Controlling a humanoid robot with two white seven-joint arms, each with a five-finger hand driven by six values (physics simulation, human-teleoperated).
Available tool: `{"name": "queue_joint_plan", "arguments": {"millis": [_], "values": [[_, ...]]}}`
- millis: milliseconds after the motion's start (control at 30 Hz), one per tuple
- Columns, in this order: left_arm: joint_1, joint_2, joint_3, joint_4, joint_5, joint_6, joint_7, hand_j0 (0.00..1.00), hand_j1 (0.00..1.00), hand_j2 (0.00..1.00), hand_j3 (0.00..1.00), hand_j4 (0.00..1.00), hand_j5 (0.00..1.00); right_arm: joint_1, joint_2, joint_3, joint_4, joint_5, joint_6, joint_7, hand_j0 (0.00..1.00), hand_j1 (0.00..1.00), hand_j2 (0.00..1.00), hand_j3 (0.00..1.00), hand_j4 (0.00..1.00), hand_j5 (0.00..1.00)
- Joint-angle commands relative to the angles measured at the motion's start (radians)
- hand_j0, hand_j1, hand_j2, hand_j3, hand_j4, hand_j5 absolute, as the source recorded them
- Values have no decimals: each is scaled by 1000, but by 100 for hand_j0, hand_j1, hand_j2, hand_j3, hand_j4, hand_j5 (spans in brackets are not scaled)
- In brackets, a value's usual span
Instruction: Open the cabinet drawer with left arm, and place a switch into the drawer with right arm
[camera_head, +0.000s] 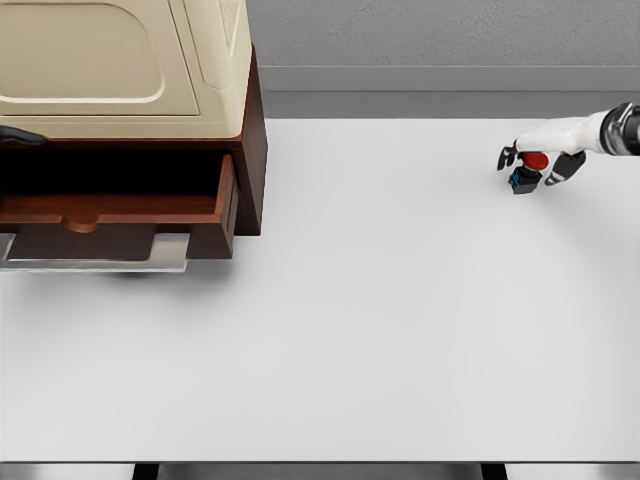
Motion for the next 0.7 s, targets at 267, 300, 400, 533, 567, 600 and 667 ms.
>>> {"name": "queue_joint_plan", "arguments": {"millis": [267, 300, 400, 533, 567, 600, 667], "values": [[0, -9, 17, -11, -26, 3, 0, 100, 100, 100, 100, 100, 100, 0, 3, -3, 8, -5, 2, 0, 65, 65, 65, 65, 65, 65], [0, -8, 17, 3, -26, 3, 0, 100, 100, 100, 100, 100, 100, 0, 3, -3, 10, -3, 2, 0, 65, 65, 65, 65, 65, 65], [0, -9, 14, 27, -28, 3, 0, 100, 100, 100, 100, 100, 100, 2, 3, -3, 10, -3, 2, 0, 63, 63, 63, 63, 63, 63], [0, -9, 8, 75, -83, 3, 0, 100, 100, 100, 100, 100, 100, 2, 3, -1, 10, -3, 2, 0, 64, 64, 64, 64, 64, 64], [0, -9, 11, 81, -109, 3, 0, 100, 100, 100, 100, 100, 100, 3, 3, -1, 10, -3, 2, 0, 64, 64, 64, 64, 64, 64], [0, -9, 11, 92, -109, 3, 0, 100, 100, 100, 100, 100, 100, 5, 3, -1, 10, -3, 2, 0, 63, 63, 63, 63, 63, 63], [2, -12, 11, 103, -108, 3, 0, 100, 100, 100, 100, 100, 100, 5, 3, -1, 10, -3, 2, 0, 60, 60, 60, 60, 60, 60]]}}
